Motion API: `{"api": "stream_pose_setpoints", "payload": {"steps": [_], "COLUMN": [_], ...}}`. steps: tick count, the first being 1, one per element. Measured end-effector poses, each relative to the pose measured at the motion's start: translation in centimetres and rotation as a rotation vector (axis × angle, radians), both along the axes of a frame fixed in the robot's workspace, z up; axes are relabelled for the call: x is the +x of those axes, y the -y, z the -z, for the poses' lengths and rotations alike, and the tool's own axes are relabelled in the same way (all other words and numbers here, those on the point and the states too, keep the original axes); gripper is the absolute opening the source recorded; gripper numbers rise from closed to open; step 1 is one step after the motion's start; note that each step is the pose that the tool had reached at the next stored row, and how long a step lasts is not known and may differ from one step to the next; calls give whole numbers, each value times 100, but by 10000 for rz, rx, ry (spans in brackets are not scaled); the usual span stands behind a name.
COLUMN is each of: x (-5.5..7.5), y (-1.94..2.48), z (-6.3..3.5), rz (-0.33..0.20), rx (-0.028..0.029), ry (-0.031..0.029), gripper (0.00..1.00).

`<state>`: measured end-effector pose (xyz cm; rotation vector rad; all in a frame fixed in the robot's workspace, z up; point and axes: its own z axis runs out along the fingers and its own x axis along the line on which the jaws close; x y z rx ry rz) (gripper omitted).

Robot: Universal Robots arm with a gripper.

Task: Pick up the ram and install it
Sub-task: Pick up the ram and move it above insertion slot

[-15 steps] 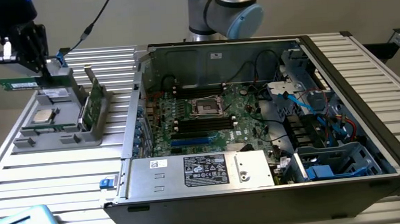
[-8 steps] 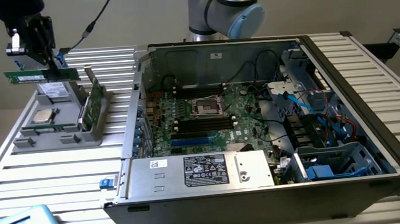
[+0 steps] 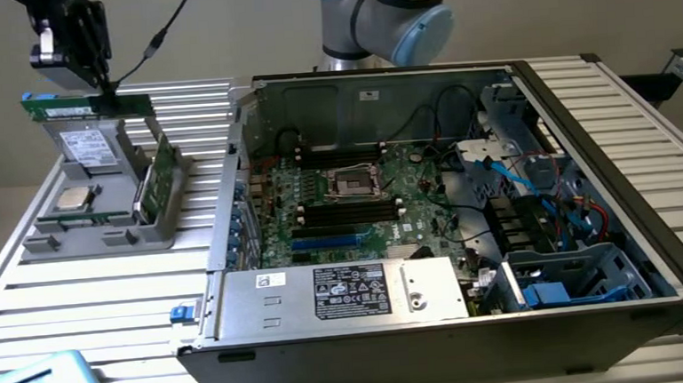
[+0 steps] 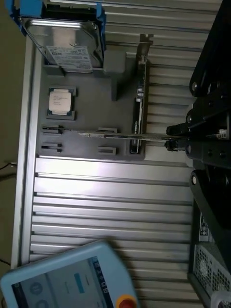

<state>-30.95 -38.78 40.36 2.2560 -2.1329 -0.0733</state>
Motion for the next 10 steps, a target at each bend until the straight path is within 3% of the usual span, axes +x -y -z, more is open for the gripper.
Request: {"api": "stream_pose_setpoints", "payload": {"steps": [4,10], "x": [115,314], "y": [0,0], "z": [-58,-152], "rz": [-73,-195], "rx": [182,405], "ry": [-20,-22], "gripper": [14,14]}}
